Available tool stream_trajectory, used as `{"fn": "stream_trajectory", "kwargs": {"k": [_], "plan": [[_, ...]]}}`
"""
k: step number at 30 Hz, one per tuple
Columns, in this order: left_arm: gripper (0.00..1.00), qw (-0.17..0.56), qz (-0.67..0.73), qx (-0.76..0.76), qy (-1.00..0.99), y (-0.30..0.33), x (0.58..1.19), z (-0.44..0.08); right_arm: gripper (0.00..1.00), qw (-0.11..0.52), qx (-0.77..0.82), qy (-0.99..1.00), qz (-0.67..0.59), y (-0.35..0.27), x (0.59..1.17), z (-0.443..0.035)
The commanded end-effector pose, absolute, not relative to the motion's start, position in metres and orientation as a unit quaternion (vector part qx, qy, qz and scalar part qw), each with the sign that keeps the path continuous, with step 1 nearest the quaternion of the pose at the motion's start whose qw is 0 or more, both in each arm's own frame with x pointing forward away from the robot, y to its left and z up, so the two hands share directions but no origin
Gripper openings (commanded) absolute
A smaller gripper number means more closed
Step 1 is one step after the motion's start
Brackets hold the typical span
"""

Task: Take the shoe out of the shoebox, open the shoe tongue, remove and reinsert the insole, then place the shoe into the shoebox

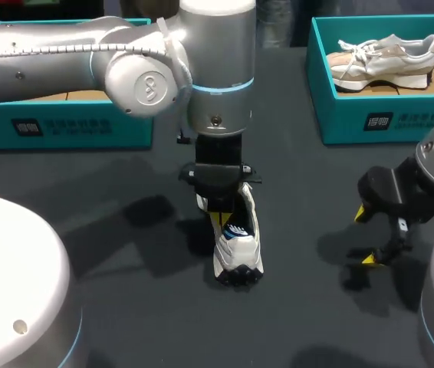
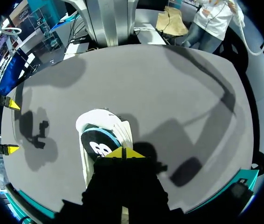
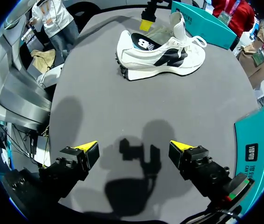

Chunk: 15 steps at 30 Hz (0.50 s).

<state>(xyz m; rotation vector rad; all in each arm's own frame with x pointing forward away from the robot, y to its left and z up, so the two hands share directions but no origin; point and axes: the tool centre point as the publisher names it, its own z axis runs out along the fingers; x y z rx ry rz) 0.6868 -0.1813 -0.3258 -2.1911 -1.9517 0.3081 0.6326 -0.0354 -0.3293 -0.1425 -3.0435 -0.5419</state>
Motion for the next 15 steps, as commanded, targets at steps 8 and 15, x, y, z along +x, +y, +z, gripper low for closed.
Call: {"fn": "stream_trajectory", "kwargs": {"k": [8,15], "plan": [[0.0,0.119,0.088,-0.743,-0.653,-0.187,0.685,-0.347,1.0,0.022,-0.046,-0.983,-0.174,-0.036,0.631,-0.329],[0.0,0.126,0.083,-0.742,-0.653,-0.187,0.682,-0.361,1.0,0.022,-0.046,-0.983,-0.174,-0.036,0.631,-0.329]]}}
